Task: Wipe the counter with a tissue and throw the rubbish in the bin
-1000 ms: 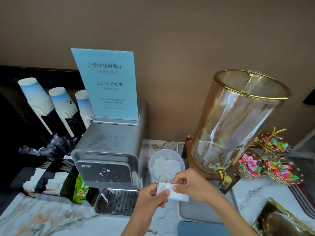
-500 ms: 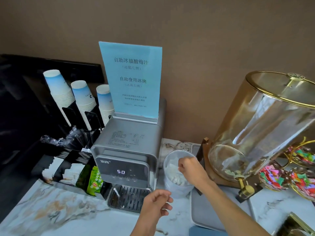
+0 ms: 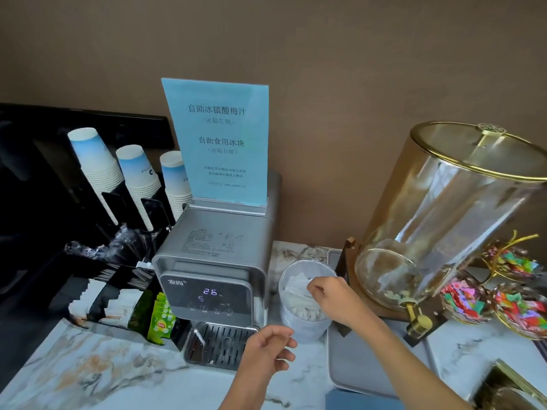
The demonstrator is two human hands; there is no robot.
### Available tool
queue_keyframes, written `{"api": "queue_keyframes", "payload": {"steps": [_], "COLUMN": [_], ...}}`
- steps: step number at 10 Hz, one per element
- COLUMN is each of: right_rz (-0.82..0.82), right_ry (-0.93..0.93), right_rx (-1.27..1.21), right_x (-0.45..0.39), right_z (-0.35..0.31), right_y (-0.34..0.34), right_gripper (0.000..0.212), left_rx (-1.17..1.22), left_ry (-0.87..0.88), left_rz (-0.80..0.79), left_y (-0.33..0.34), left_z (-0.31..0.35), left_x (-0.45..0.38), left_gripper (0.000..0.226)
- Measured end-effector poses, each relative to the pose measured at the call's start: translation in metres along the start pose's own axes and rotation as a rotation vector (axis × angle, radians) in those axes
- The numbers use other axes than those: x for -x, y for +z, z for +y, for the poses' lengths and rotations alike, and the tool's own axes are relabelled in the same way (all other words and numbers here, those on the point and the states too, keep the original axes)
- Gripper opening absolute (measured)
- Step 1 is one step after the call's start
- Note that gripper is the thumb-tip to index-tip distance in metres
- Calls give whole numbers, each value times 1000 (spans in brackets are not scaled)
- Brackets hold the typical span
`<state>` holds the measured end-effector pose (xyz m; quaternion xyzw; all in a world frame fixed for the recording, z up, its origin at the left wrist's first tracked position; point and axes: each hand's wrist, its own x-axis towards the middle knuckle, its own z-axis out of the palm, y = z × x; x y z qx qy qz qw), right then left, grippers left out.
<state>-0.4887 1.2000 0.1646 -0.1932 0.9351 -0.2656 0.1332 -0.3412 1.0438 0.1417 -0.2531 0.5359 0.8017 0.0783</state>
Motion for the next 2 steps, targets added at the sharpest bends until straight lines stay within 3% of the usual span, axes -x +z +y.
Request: {"api": "queue_keyframes", "payload": {"steps": [1,2], "right_rz": [14,69], "right_ry": [24,67], "right_rx": [-26,-121], "right_x": [10,18], "right_z": [4,9], "right_y": [-4,-7], "right_gripper": [28,39], "left_rx": [-74,-158], "left_ry": [49,110], "left_rz": [-33,-38], "left_y": [2,5], "left_z": [0,3], "left_x": [1,3], "left_gripper": [17,17]}}
